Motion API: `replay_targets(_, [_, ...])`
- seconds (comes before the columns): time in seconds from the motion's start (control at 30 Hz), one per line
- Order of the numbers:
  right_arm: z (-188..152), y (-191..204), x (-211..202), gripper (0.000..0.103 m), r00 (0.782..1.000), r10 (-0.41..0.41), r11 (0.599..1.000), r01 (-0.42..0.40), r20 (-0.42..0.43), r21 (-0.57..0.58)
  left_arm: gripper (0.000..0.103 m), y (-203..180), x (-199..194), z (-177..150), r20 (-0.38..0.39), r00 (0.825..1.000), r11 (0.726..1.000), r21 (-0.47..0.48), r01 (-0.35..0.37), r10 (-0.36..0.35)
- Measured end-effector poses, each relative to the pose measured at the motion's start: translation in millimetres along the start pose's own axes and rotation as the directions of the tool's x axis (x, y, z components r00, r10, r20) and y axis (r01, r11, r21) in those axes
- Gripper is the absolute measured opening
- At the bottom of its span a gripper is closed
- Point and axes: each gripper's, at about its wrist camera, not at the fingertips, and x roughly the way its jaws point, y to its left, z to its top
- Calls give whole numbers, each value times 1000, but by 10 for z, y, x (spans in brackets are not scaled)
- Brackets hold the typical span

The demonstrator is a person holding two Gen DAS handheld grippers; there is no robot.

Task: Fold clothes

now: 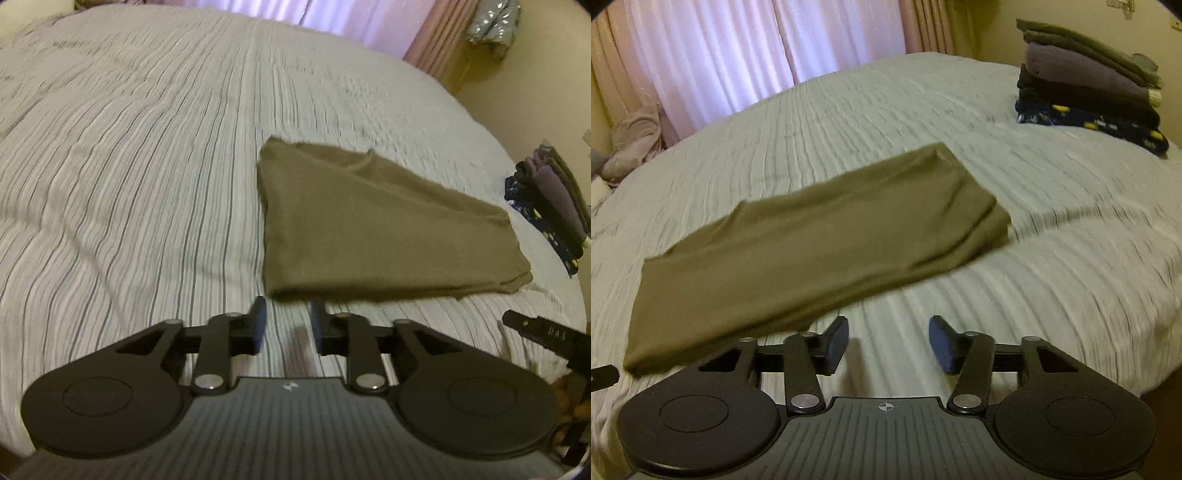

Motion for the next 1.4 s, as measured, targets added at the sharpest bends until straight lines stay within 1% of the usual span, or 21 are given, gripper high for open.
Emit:
replay_targets(0.03, [-33, 13, -32, 53, 1000, 0, 1000, 0, -8, -1, 23, -27, -48, -28, -1, 1000, 1000, 7, -1, 1])
replay_targets(0.07, [-60, 27, -73, 53, 1000, 0, 1000, 0, -13, -2, 26, -54, -95, -56, -1, 1000, 1000, 14, -1, 1])
replay_targets(0.27, [-120, 159, -370, 53, 1000, -10, 999, 10, -1, -39, 34, -280, -385, -202, 35, 999, 996, 83, 10, -13])
replay_targets(0.4, [-182, 250, -531, 53, 1000, -12, 997, 12, 5, -71, 36, -394, -547, -273, 60, 998, 992, 122, 5, -12])
replay_targets(0.47, [-217, 278, -606, 53, 1000, -10, 997, 11, 7, -80, 38, -442, -626, -305, 71, 997, 990, 139, -1, -9])
replay_targets(0.6, [-269, 303, -740, 53, 1000, -10, 996, 12, 15, -89, 40, -484, -739, -376, 86, 996, 987, 157, -16, 3])
replay_targets(0.67, [-291, 315, -806, 53, 1000, -9, 996, 11, 21, -93, 43, -503, -794, -411, 94, 996, 986, 165, -24, 9])
replay_targets(0.8, [-335, 339, -904, 53, 999, -14, 995, 17, 30, -102, 43, -541, -903, -482, 110, 994, 983, 181, -40, 20])
replay_targets(1.07, [-401, 365, -984, 53, 999, -15, 993, 18, 29, -115, 47, -604, -991, -583, 126, 991, 975, 214, -60, 33])
replay_targets(1.4, [-457, 353, -894, 53, 999, -38, 992, 39, 4, -119, 47, -591, -909, -623, 100, 995, 977, 208, -51, 31])
